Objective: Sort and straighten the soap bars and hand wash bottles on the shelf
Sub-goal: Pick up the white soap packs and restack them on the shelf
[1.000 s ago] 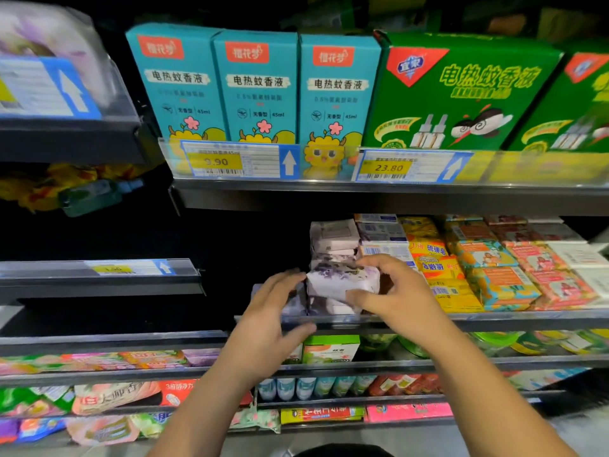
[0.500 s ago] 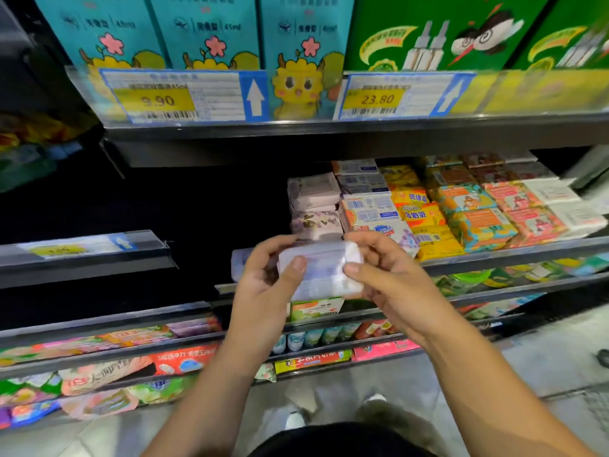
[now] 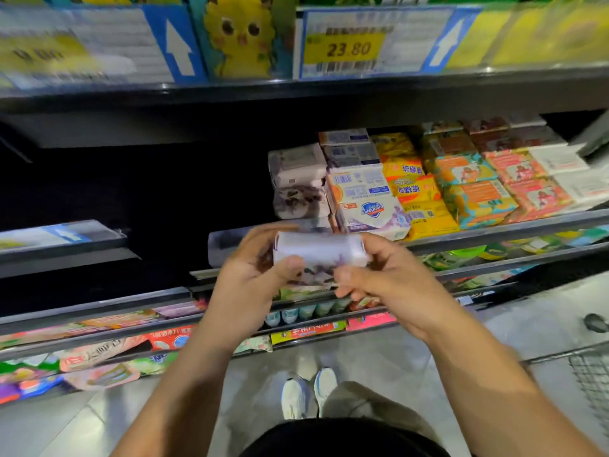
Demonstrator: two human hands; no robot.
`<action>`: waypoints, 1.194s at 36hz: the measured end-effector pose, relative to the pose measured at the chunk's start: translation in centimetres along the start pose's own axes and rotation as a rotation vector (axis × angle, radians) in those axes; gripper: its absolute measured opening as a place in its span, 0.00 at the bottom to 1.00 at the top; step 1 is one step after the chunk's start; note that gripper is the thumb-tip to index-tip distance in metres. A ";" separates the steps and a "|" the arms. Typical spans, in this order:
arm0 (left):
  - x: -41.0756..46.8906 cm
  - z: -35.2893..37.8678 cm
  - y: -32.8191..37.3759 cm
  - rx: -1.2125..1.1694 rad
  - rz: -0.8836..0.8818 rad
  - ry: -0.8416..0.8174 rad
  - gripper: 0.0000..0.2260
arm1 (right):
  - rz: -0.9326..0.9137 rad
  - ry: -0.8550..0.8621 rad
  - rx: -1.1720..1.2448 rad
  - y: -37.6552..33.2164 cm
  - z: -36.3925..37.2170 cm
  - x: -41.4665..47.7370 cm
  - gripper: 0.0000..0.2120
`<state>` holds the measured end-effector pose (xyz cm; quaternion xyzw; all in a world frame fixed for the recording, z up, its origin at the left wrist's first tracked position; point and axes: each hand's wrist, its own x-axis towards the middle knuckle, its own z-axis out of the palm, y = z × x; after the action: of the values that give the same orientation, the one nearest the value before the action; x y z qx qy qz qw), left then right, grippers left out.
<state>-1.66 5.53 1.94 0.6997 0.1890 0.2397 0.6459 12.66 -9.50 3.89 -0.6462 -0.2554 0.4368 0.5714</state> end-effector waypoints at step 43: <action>2.9 4.3 3.1 -0.232 -0.063 -0.030 0.31 | -0.069 -0.061 0.353 -5.2 -5.5 2.5 0.11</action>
<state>3.07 3.47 5.07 0.6176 0.1724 0.2288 0.7324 19.43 -9.17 8.01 -0.5132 -0.2141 0.4744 0.6824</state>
